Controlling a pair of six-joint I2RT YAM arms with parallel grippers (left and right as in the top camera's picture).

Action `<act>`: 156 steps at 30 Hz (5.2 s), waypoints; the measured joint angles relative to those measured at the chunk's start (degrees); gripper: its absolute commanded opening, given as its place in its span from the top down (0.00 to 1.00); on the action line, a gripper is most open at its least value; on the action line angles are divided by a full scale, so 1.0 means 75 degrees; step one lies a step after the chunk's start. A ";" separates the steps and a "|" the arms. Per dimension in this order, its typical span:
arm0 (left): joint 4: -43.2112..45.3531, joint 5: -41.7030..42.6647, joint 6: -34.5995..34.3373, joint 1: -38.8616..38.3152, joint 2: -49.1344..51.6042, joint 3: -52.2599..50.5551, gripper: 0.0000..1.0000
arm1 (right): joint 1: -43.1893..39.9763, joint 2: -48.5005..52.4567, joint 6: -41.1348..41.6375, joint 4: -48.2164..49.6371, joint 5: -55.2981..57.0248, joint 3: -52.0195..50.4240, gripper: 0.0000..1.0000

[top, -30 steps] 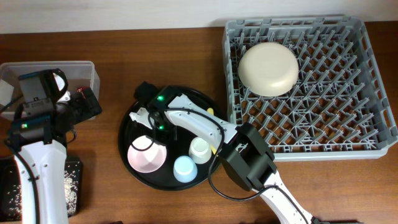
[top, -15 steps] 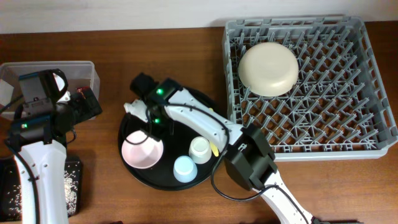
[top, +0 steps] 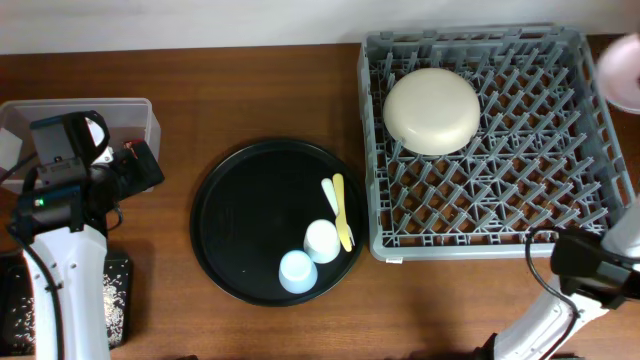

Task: Sort waste into correct bins and load items into the dishwasher rack
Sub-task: 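Carry the pink bowl into the dish rack's upper right area, then reach the right gripper to the white cup and grasp it, then place the white cup upside down in the rack below the plate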

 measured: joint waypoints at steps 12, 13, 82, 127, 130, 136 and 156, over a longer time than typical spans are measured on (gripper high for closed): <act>-0.0006 0.0000 0.0000 0.0000 -0.0009 0.0000 0.01 | 0.2498 0.0032 -0.4019 1.1170 0.5155 -0.6965 0.96; -0.0006 -0.0003 0.0000 0.0000 -0.0012 0.0000 0.01 | 0.2602 0.0032 -0.4995 1.2097 0.5193 -0.7775 0.96; 0.0000 -0.0003 0.0000 0.0000 -0.0012 0.0003 0.01 | 1.0165 -0.1603 0.0321 0.5936 -0.2008 -1.0372 0.28; 0.0000 -0.0003 0.0000 0.0000 -0.0012 0.0000 0.01 | 0.9212 -0.1510 0.0513 0.5881 -0.2873 -1.0518 0.18; -0.0003 -0.0003 0.0000 0.0000 -0.0012 0.0003 0.01 | 0.9212 -0.1510 0.0516 0.5761 -0.3110 -1.0518 0.16; 0.0000 -0.0003 0.0000 0.0000 -0.0012 0.0000 0.01 | 0.9212 -0.1510 0.0507 0.5831 -0.3226 -1.0532 0.08; -0.0017 0.0000 0.0000 0.0000 -0.0012 0.0003 0.01 | 0.9148 -0.1492 0.0224 0.4258 -0.3194 -0.7656 0.59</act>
